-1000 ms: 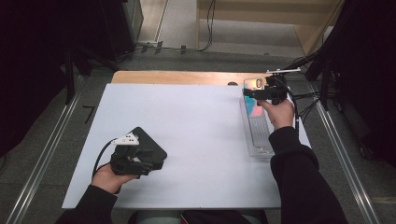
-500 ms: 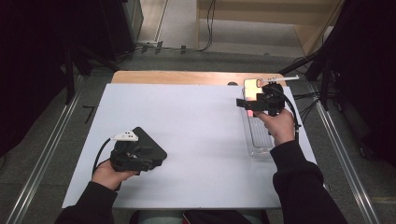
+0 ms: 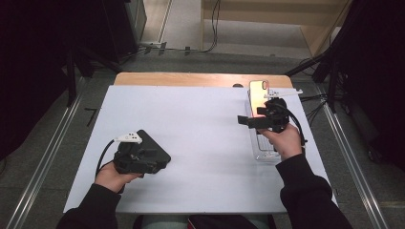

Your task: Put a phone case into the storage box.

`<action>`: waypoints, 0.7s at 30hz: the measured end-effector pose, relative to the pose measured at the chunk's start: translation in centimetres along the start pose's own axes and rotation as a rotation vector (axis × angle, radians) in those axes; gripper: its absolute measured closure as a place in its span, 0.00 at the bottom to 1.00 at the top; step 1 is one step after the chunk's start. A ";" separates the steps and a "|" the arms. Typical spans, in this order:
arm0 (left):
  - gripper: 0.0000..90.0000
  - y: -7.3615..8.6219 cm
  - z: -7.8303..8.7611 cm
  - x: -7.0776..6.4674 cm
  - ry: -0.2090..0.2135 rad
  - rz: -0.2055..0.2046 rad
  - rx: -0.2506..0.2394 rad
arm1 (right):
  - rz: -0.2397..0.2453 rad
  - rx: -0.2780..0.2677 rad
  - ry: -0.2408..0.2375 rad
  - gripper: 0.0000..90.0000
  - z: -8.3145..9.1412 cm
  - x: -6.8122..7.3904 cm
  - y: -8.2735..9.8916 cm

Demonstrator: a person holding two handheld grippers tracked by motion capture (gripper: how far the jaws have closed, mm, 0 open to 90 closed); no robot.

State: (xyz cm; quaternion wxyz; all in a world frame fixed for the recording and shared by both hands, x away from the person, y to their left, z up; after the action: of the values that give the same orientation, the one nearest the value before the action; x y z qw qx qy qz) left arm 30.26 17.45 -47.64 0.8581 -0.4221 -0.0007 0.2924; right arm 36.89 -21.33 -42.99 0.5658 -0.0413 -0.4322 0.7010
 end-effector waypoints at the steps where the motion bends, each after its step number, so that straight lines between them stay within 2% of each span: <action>1: 0.33 0.0 0.0 0.0 -0.001 0.001 -0.003 | 0.008 0.003 -0.005 0.01 0.0 0.2 0.2; 4: 0.33 0.0 0.1 0.0 0.000 0.000 -0.004 | 0.032 0.013 -0.015 0.01 -0.1 1.0 0.7; 16: 0.33 0.0 0.2 0.0 -0.001 0.000 -0.003 | 0.096 0.035 -0.115 0.01 1.0 2.9 3.0; 19: 0.33 -0.1 0.2 0.0 -0.001 0.000 -0.005 | 0.114 0.033 -0.122 0.12 1.5 3.1 3.8; 21: 0.33 -0.1 0.2 0.0 0.000 -0.001 -0.008 | 0.114 0.033 -0.134 0.12 1.6 3.2 4.4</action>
State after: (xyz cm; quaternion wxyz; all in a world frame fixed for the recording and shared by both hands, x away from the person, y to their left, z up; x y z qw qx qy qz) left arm 30.27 17.57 -47.45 0.8566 -0.4254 -0.0018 0.2921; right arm 31.57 -19.55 -43.46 0.4954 -0.0094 -0.4547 0.7401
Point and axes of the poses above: each handheld gripper's, and its own axes: z roughly backward along the jaws, y roughly out of its underside, x roughly to its left, the point moved 4 cm from there along -z, roughly forward along the jaws, and after that the axes turned 10 degrees about -z, right-handed, at the moved point
